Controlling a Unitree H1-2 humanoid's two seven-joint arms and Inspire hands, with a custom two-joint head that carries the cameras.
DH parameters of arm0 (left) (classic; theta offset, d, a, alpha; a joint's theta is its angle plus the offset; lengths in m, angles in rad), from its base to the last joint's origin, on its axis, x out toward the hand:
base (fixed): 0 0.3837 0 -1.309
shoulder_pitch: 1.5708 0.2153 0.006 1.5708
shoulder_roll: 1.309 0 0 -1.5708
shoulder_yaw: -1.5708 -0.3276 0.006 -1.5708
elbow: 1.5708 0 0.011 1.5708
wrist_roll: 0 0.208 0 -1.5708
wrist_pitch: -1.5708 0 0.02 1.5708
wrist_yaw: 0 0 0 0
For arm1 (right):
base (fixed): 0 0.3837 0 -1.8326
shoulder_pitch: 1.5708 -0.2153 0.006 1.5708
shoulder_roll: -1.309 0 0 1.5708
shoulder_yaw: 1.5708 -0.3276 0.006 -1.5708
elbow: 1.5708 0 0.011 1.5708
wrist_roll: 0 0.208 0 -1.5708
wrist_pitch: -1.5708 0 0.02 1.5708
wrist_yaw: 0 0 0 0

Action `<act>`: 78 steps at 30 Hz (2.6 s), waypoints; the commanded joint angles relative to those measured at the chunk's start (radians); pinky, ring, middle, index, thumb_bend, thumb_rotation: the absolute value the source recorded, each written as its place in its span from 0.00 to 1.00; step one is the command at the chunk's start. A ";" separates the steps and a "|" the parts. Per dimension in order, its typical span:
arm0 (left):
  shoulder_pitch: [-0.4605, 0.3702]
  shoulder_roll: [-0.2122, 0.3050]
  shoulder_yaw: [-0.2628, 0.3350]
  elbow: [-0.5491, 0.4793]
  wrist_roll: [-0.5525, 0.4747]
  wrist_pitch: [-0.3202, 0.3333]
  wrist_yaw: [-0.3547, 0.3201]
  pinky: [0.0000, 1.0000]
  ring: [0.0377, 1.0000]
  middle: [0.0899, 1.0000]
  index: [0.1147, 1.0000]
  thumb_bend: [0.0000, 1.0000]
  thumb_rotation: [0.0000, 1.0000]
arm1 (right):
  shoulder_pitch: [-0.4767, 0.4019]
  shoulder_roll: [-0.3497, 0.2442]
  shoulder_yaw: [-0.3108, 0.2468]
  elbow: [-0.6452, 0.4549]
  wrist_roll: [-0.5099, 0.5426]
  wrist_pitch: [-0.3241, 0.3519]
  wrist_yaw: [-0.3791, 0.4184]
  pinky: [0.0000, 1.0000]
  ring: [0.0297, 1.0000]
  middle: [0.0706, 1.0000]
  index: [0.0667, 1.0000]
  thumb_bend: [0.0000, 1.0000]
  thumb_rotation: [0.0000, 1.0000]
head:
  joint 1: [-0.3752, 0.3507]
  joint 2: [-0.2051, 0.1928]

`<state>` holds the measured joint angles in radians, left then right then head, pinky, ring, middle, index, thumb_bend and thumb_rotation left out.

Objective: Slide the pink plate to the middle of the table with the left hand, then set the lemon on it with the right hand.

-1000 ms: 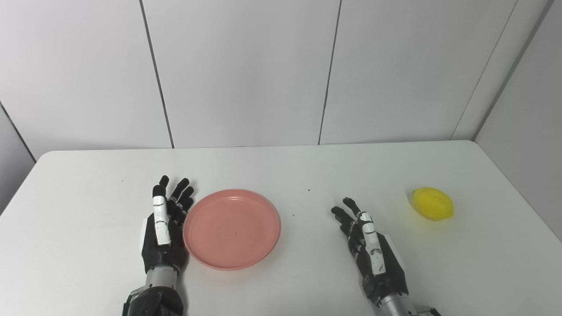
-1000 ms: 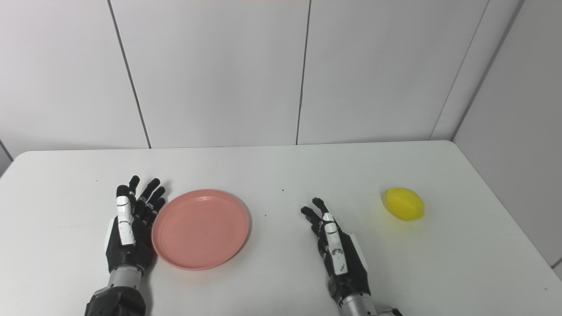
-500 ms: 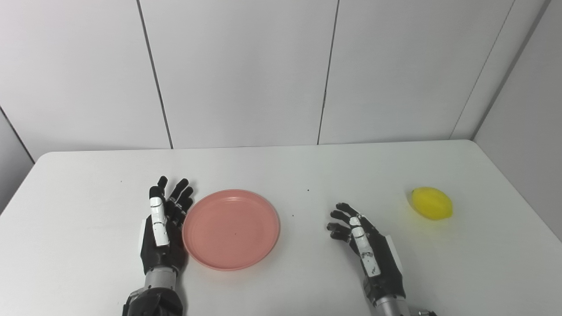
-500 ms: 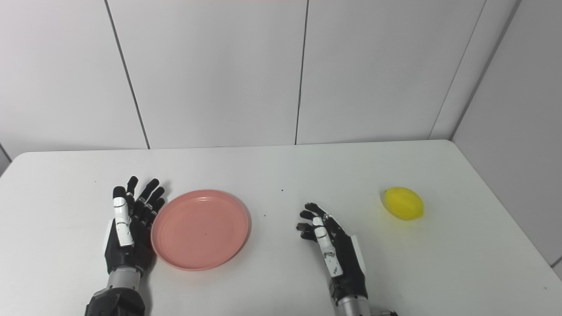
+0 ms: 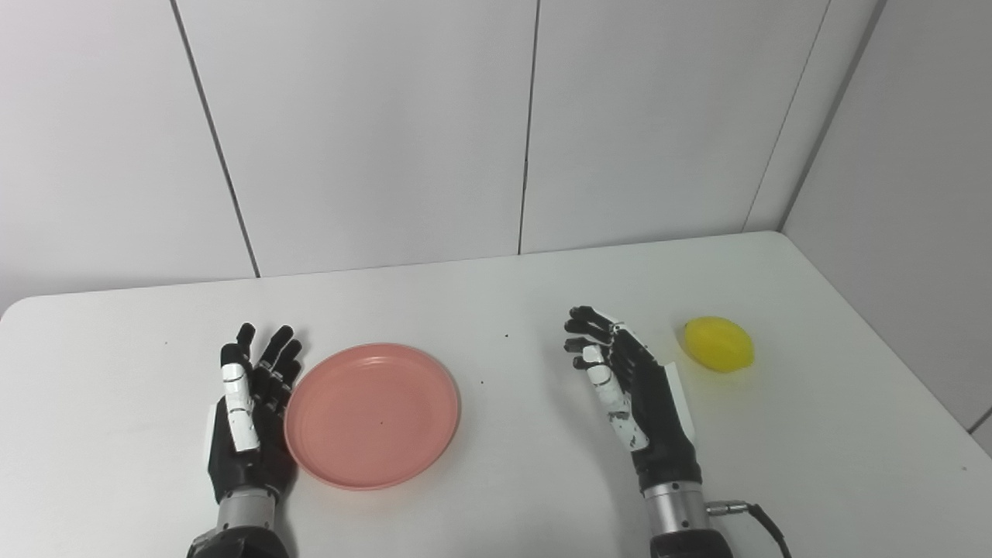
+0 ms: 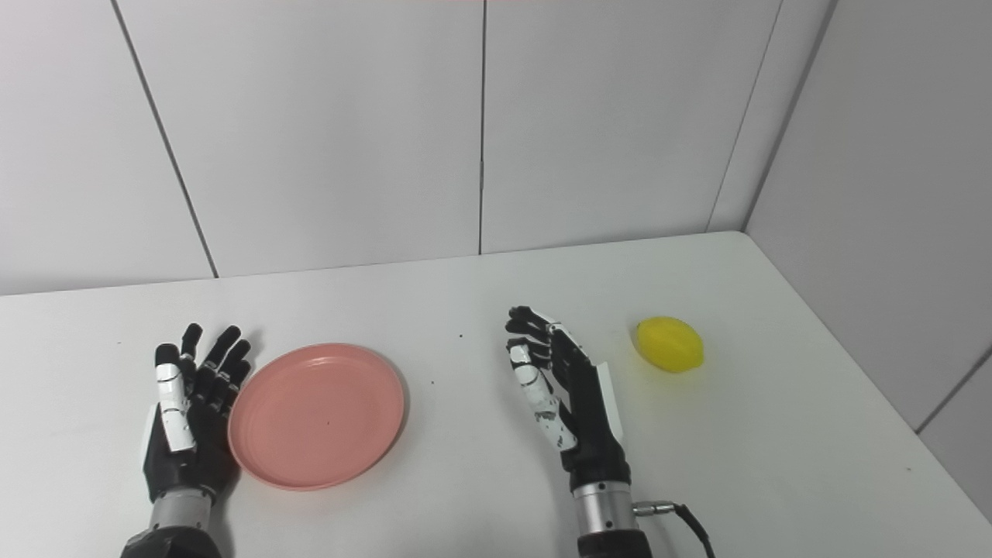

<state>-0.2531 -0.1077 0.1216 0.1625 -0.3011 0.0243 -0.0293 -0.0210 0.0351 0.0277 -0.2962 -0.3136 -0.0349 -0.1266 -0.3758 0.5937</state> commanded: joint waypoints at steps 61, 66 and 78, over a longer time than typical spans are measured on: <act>0.007 0.011 0.009 0.017 -0.046 0.054 -0.025 0.96 0.90 0.87 0.97 0.59 0.94 | -0.225 -0.510 -0.041 0.329 -0.756 0.314 0.018 0.76 0.70 0.71 0.69 0.77 0.80 | -0.029 0.001; 0.005 0.012 0.010 0.020 -0.048 0.054 -0.025 0.95 0.89 0.85 0.96 0.59 0.93 | -0.231 -0.516 -0.031 0.360 -0.736 0.325 0.041 0.71 0.71 0.72 0.70 0.77 0.81 | -0.024 -0.001; 0.003 0.016 0.001 0.023 -0.040 0.054 -0.028 0.94 0.89 0.85 0.95 0.59 0.92 | -0.242 -0.536 0.003 0.461 -0.687 0.307 -0.001 0.62 0.68 0.71 0.71 0.76 0.78 | -0.014 0.001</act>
<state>-0.2609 -0.0922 0.1252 0.1681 -0.3440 0.0433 -0.0628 -0.2301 -0.4678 0.0332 0.1706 -1.0053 0.2718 -0.0966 -0.3896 0.5952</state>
